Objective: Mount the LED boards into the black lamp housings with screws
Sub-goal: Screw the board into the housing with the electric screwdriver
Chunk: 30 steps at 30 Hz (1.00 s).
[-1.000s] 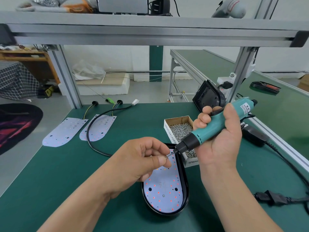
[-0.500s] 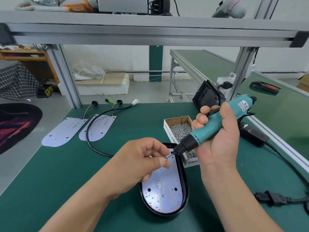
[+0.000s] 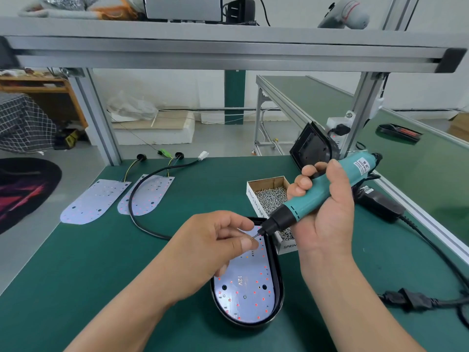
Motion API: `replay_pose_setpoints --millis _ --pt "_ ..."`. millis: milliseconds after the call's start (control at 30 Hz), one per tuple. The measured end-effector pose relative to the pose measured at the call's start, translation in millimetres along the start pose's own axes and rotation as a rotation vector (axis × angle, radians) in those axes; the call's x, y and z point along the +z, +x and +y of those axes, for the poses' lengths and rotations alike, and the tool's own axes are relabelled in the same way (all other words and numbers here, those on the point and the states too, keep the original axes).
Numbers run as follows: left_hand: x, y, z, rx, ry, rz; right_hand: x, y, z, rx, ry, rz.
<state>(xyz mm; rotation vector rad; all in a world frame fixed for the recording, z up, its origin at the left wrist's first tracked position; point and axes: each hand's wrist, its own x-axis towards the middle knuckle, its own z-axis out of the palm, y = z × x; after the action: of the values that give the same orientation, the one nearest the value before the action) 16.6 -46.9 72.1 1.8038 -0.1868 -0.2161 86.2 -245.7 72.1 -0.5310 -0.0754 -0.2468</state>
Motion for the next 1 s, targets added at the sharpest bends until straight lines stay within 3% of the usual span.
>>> replay_pose_setpoints --millis 100,167,233,300,433,600,1000 --pt "0 1 0 -0.001 -0.036 0.075 -2 2 -1 -0.002 0.032 0.026" --pt "-2 5 -4 0.018 -0.036 0.229 -4 5 -3 -0.015 0.032 0.038" --pt "-10 11 -9 0.014 0.085 0.438 -7 8 -7 -0.036 0.024 0.049" --pt "-16 14 -14 -0.08 0.326 0.534 -10 11 -12 -0.066 0.003 0.062" --pt "-13 18 -29 -0.268 0.549 0.374 -15 16 -14 -0.12 -0.074 0.078" --pt "-13 25 -34 -0.238 0.254 0.196 -21 22 -10 -0.156 -0.193 0.099" --pt "-8 29 -33 -0.235 0.15 0.196 -24 26 2 -0.157 -0.294 0.041"
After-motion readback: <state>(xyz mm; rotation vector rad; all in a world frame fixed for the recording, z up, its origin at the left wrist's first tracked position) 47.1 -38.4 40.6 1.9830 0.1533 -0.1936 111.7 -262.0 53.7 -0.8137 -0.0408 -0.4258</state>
